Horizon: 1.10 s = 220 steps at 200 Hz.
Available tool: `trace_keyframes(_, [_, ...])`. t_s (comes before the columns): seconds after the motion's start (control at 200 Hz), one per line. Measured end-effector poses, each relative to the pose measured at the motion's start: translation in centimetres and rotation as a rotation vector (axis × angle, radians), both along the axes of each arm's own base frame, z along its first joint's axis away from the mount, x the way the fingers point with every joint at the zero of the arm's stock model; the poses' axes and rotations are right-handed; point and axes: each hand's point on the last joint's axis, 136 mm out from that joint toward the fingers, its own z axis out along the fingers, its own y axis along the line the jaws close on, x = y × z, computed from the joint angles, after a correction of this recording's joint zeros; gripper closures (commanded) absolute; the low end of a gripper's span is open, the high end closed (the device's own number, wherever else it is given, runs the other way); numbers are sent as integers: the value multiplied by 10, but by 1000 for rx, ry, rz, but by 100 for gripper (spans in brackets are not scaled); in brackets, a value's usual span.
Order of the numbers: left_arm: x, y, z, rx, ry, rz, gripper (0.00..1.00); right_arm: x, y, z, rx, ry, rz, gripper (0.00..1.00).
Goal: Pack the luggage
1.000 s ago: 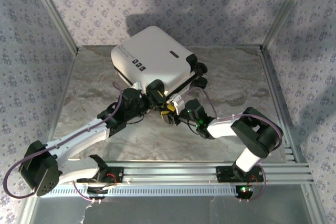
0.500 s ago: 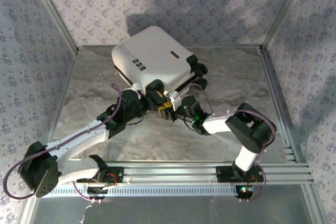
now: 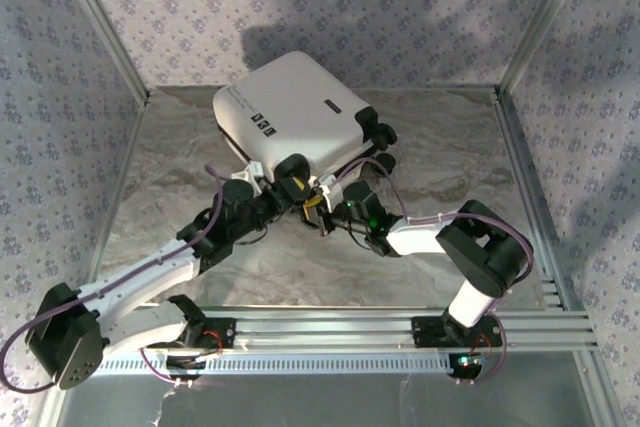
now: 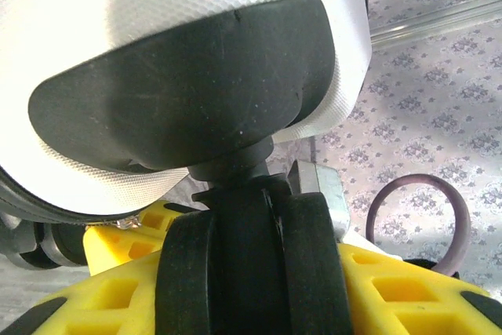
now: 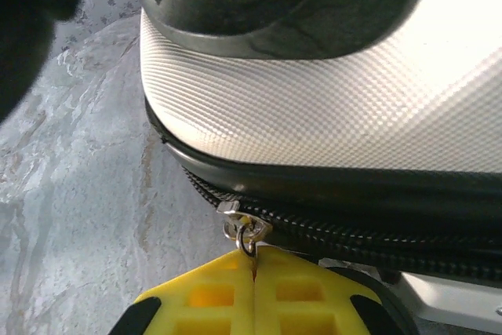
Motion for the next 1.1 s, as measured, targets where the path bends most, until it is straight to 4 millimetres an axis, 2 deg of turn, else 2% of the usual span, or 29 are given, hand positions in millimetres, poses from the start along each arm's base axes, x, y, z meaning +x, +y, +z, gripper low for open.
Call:
trace_keyframes(0.155, [-5, 6, 2, 14, -6, -1, 91, 0, -4, 1, -24, -1, -20, 100])
trace_keyframes(0.32, [-8, 12, 3, 26, -13, 9, 92, 13, -23, 1, -70, -1, -120, 100])
trace_keyframes(0.62, [-16, 23, 6, 51, -32, 20, 93, 55, -89, 1, -157, 8, -386, 100])
trace_keyframes(0.745, [-18, 29, 4, 76, -33, 29, 93, 77, -124, 0, -179, 9, -498, 100])
trace_keyframes(0.835, [-20, 29, 5, 83, -44, 21, 94, 83, -136, -1, -197, -1, -518, 100])
trace_keyframes(0.999, [-32, 30, 25, 83, -132, -29, 94, 94, -154, 0, -203, -5, -551, 100])
trace_keyframes(1.034, [-33, 33, 39, 73, -178, -28, 94, 99, -165, -1, -204, 0, -584, 100])
trace_keyframes(1.099, [-35, 43, 76, 33, -275, -4, 94, 109, -186, 2, -194, 1, -646, 100])
